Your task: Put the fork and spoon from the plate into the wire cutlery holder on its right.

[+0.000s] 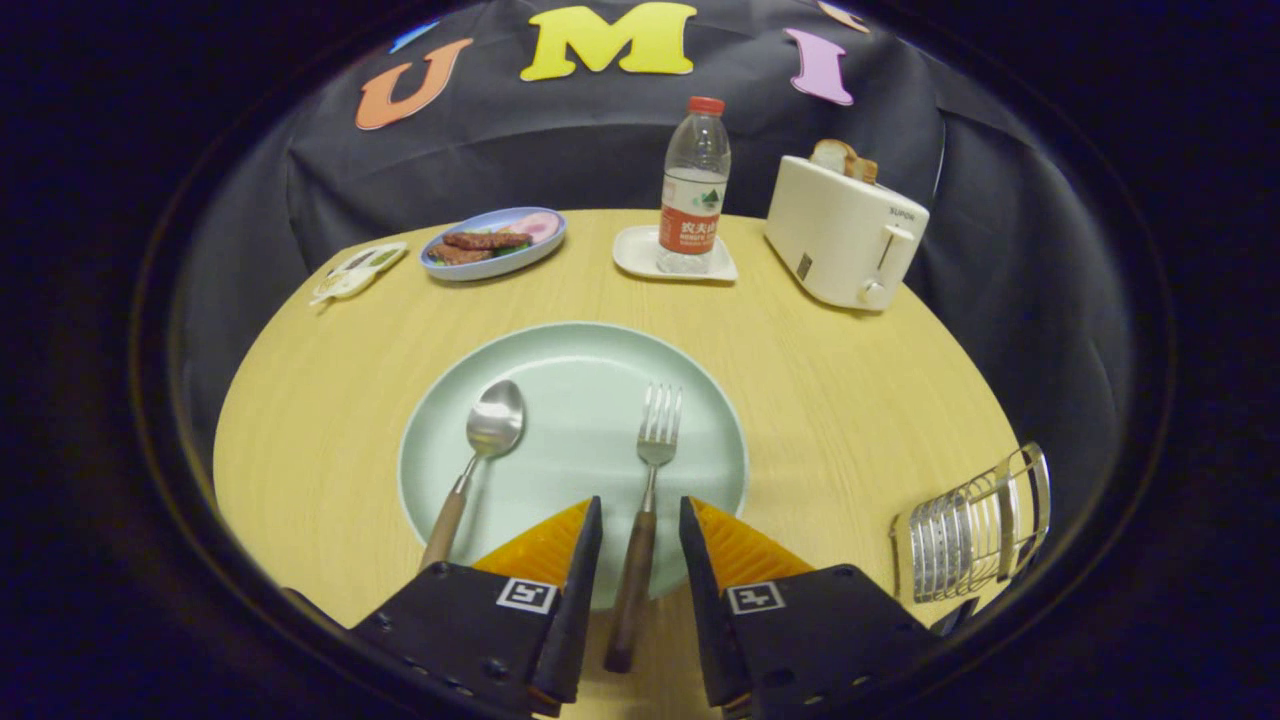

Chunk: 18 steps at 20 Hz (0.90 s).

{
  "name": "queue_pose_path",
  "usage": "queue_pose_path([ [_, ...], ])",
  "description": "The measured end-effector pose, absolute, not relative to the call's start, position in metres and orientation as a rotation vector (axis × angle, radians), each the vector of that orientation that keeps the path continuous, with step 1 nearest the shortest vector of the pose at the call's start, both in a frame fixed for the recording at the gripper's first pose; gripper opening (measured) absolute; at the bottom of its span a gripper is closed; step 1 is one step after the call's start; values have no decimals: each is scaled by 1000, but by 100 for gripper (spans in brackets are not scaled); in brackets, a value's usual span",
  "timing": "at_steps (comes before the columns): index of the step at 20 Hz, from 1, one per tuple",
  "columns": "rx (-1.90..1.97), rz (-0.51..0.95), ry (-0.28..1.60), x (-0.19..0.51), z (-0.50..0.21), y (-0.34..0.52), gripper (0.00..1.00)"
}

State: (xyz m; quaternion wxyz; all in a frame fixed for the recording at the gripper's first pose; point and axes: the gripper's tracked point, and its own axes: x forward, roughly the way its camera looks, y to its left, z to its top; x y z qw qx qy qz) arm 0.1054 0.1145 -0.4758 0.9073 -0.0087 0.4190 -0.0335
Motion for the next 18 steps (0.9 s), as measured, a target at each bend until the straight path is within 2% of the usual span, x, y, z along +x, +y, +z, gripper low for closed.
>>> queue_pose_path([
  [1,-22,-72,862,106,-475,114,30],
  [3,-26,-78,869,108,-478,113,27],
  [5,-33,-91,872,110,-479,109,10],
  [8,-28,-86,897,107,-476,110,8],
  [9,-13,-79,911,107,-476,110,4],
  [18,58,15,894,87,-424,112,3],
])
